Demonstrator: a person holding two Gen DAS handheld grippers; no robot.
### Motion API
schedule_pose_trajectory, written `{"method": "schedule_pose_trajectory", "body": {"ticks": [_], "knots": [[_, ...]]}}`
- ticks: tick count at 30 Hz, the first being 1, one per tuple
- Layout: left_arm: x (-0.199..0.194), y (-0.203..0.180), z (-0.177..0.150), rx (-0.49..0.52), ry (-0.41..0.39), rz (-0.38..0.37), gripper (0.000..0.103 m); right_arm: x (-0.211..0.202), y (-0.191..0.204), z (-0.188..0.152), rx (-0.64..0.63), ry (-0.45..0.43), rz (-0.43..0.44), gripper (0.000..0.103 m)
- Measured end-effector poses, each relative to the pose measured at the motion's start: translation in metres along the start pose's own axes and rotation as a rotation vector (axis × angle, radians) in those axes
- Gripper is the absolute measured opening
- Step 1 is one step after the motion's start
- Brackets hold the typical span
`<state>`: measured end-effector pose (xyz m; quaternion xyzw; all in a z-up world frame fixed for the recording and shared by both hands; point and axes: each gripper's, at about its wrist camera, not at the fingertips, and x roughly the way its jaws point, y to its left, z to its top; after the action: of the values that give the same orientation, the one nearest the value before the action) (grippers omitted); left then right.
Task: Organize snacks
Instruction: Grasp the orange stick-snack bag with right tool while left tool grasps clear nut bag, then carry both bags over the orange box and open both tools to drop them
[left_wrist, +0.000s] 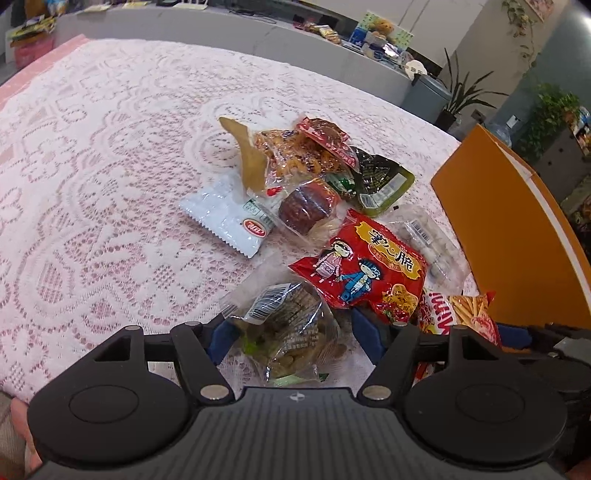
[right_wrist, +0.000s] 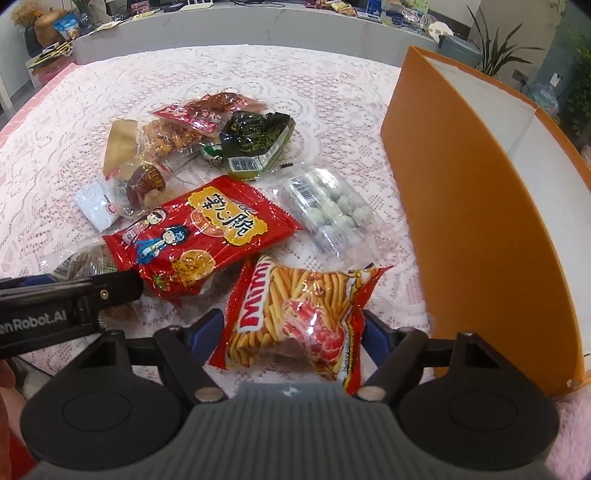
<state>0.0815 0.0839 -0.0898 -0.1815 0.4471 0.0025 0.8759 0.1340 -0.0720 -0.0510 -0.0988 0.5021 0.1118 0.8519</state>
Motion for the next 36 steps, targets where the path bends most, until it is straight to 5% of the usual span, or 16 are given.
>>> {"method": "schedule_pose_trajectory", "body": {"ticks": [4,8,21,36], "knots": [[0.001,-0.001,-0.001,0.016,-0.016,-0.001,0.078,-0.006,-0.002,-0.002,0.015,-0.03,0.0,0.061],[0.0,-0.001,-0.002,0.032,-0.025,0.005,0.064,-0.01,-0.01,-0.003,0.066,-0.045,0.037,0.057],[-0.017,0.001,-0.007,-0.005,-0.044,-0.007,0.052,-0.03,-0.03,-0.012,0.188,-0.121,0.167,0.056],[-0.073,-0.019,-0.01,0.004,-0.14,-0.023,0.052,-0.068,-0.047,-0.026,0.223,-0.25,0.251,0.056]]}}
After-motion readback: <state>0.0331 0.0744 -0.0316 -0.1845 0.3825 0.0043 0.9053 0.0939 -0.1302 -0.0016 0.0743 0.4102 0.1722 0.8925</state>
